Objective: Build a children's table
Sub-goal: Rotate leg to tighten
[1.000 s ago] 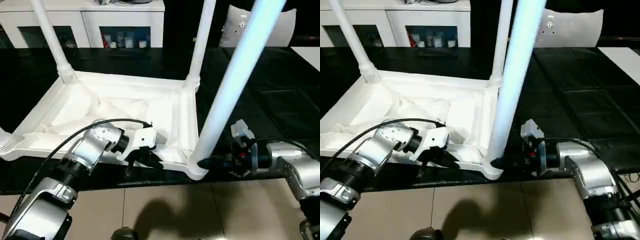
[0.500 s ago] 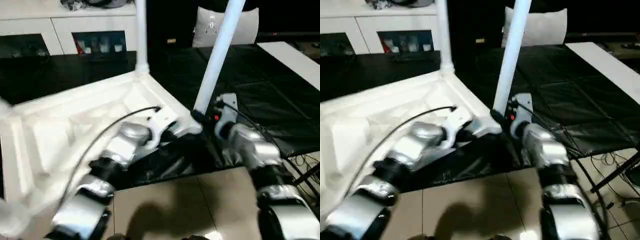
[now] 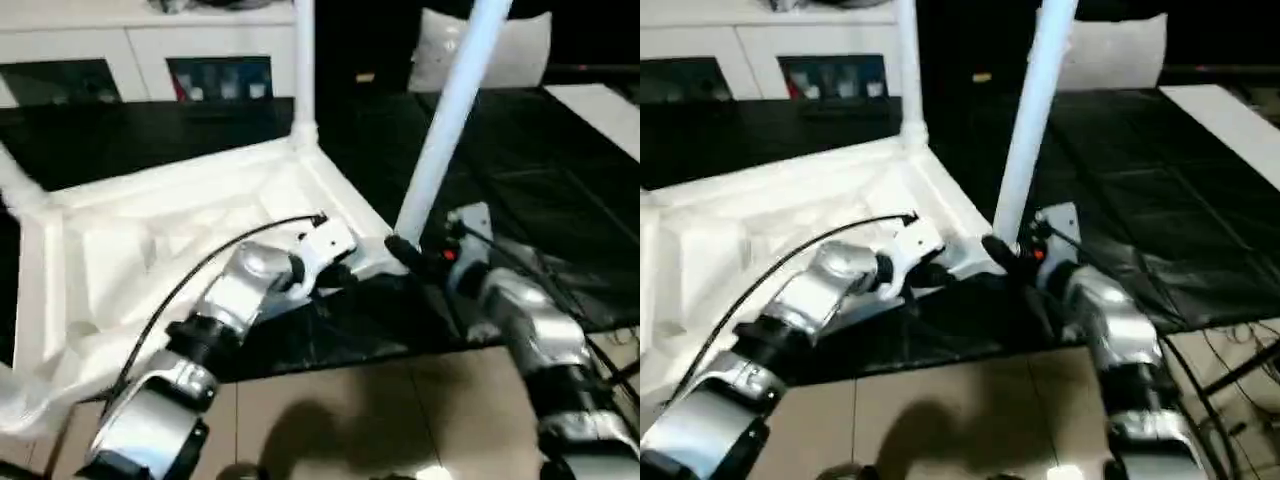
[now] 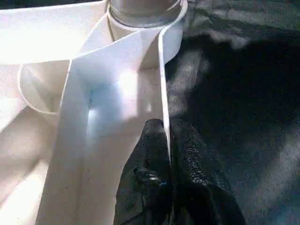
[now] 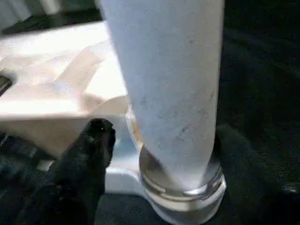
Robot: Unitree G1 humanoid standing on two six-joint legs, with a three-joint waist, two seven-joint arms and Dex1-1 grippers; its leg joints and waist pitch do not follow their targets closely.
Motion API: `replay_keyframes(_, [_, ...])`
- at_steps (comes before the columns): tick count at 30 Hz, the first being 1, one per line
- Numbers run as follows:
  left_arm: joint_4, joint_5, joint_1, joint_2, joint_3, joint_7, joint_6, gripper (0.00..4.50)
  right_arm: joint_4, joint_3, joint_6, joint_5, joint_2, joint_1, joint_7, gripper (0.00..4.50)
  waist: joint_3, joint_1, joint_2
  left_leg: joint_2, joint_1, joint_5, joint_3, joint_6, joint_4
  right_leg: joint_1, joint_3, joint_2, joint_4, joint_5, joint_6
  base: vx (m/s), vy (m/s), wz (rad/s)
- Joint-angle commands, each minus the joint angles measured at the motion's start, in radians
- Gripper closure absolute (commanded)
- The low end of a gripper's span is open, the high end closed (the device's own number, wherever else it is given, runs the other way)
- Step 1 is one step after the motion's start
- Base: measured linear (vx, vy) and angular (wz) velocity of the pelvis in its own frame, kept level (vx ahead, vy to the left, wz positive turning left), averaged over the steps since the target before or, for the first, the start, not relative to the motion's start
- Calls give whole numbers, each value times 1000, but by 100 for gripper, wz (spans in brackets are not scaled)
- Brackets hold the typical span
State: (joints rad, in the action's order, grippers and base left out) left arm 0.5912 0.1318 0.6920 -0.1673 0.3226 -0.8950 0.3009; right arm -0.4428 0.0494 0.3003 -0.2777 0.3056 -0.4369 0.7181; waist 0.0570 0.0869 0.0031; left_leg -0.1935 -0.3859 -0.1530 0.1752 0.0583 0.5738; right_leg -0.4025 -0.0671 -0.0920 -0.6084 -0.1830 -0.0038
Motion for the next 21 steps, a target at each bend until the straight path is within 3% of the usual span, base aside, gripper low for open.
replay_keyframes(1, [-20, -6, -12, -9, 22, -44, -43, 450, 38, -24, 12, -19, 10, 9, 68, 60, -66, 1, -4, -31, 16, -243, -5, -54, -61, 51, 39, -49, 82, -173, -214, 0, 0, 0])
replay_keyframes(6, [-35, -44, -39, -113, 50, -246, -188, 450, 146, -64, 27, -29, 168, 58, 286, 30, -61, 10, -4, -32, 15, -255, -5, -62, -63, 52, 39, -50, 84, -208, -204, 0, 0, 0])
replay_keyframes(10, [-36, -54, -36, -150, 58, -320, -221, 450, 181, -86, 46, -47, 217, 69, 376, 16, -60, 12, -1, -36, 19, -286, -6, -50, -66, 47, 38, -51, 86, -253, -205, 0, 0, 0])
replay_keyframes(12, [-40, -67, -33, -188, 68, -404, -247, 450, 200, -109, 35, -58, 248, 75, 466, 16, -59, 16, -4, -39, 18, -271, -5, -53, -66, 45, 40, -53, 82, -238, -210, 0, 0, 0])
replay_keyframes(13, [-41, -70, -32, -194, 70, -417, -250, 450, 202, -114, 31, -59, 253, 77, 479, 41, -61, 19, -4, -40, 19, -261, -3, -54, -63, 45, 40, -53, 79, -214, -219, 0, 0, 0])
replay_keyframes(16, [-49, -83, -34, -228, 85, -488, -282, 450, 206, -143, 34, -62, 273, 73, 542, 53, -60, 25, -4, -39, 18, -246, -3, -58, -63, 45, 40, -54, 76, -192, -229, 0, 0, 0])
replay_keyframes(21, [-66, -85, -39, -258, 103, -555, -306, 450, 214, -171, 47, -72, 282, 72, 601, 102, -58, 27, -7, -41, 19, -267, -3, -46, -66, 44, 41, -56, 78, -242, -221, 0, 0, 0])
